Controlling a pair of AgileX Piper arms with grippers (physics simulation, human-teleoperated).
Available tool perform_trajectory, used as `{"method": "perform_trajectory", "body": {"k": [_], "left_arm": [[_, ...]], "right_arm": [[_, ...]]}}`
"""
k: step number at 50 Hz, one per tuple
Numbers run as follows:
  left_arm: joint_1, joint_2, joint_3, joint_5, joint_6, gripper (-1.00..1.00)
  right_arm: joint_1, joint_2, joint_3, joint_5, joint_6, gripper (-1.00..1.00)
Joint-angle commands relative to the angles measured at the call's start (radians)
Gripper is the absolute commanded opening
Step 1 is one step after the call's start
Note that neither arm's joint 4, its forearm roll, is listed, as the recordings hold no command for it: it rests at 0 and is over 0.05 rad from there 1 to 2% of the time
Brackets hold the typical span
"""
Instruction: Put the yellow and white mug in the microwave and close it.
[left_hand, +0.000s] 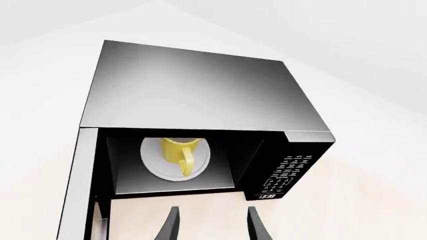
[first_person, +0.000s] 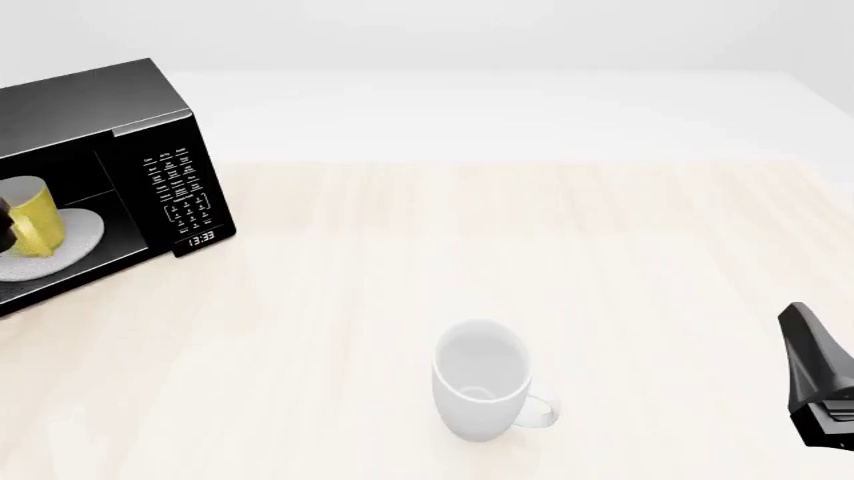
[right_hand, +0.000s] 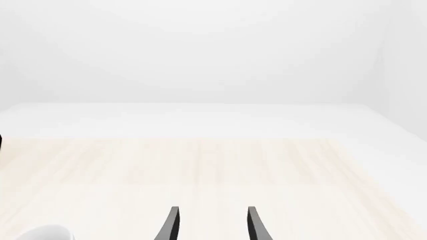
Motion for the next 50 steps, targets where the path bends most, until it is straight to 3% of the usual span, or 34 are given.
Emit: {"method": "perform_trajectory", "body": {"k": [1,24,50], "left_arm": [[-0.006,-0.065,-0.05,0.104,0.007,1.0],[-0.003,-0.198,-0.176,0.349,-0.007,1.0],[0.086,-0.256,-0.248,0.468,-0.036,1.0]], "right_arm": [[0.0,0.0,0.0,0.0,0.0,1.0],[0.0,0.0,0.0,0.0,0.0,1.0],[0.0,0.0,0.0,0.0,0.0,1.0]]}}
